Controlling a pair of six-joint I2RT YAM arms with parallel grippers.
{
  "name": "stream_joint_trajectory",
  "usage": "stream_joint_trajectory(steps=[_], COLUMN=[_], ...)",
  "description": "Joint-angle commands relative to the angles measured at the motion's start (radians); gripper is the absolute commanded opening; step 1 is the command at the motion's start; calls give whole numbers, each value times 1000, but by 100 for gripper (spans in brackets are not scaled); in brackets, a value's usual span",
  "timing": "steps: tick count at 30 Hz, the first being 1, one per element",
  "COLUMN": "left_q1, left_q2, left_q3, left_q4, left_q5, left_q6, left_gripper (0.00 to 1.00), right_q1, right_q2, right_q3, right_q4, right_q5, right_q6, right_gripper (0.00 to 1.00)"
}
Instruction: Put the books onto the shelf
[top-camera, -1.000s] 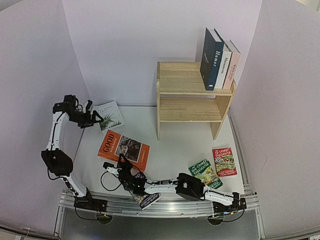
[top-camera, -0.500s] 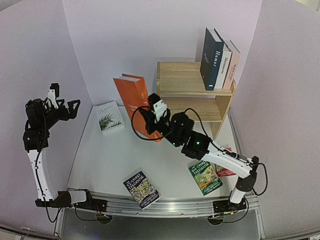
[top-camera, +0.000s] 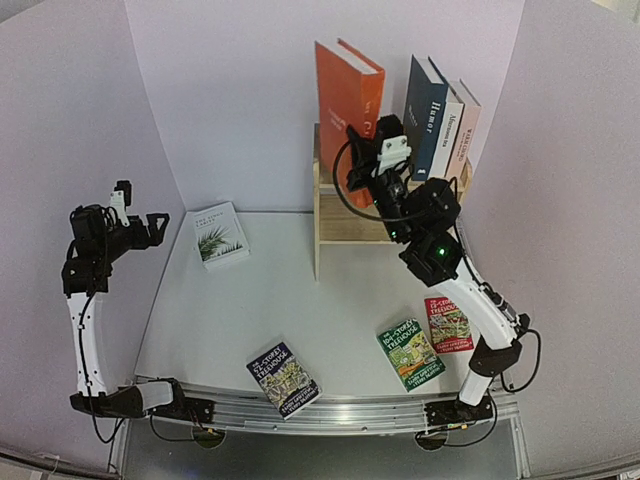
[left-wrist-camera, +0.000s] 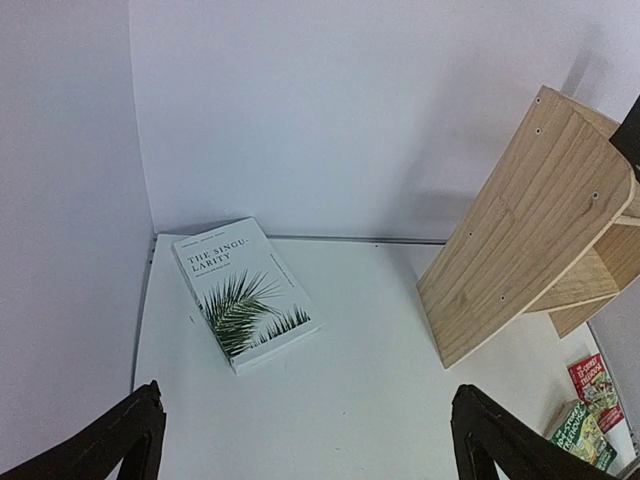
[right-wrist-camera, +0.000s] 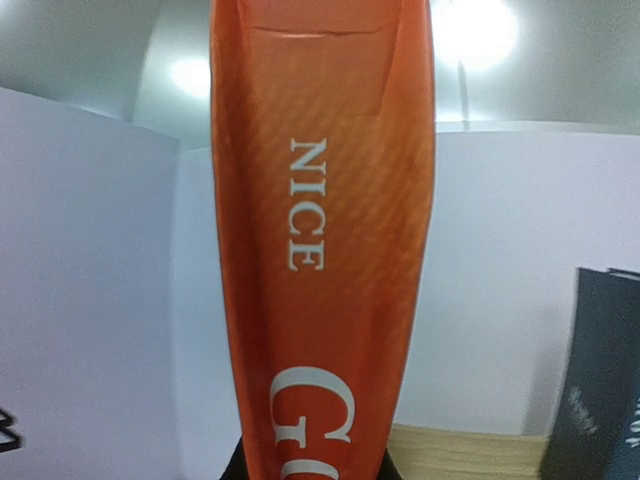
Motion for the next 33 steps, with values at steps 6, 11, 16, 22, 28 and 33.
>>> stream_joint_trajectory(steps=[6,11,16,22,28,33], left_q1=[1,1,1,1,1,1], left_q2=[-57,-59,-68,-74,-76,-73], left_q3=[-57,-59,-69,-76,-87,-96], left_q4=[24,18,11,10,9,17], left_q5=[28,25,14,14,19,33], left_q6=[-19,-16,-3,-2,-4,-17], left_gripper=[100,100,100,100,100,100], right_q1=[-290,-338,-379,-400,-398,-398], right_q2=[61,123,144,143,73,19], right_q3=[-53,-43,-70,-115,-219,-278], right_q4=[197,223,233,232,232,233], right_q5=[59,93,106,128,93,85], right_q6=[-82,-86,-13,18,37,39], right_gripper=[0,0,0,7,41,48])
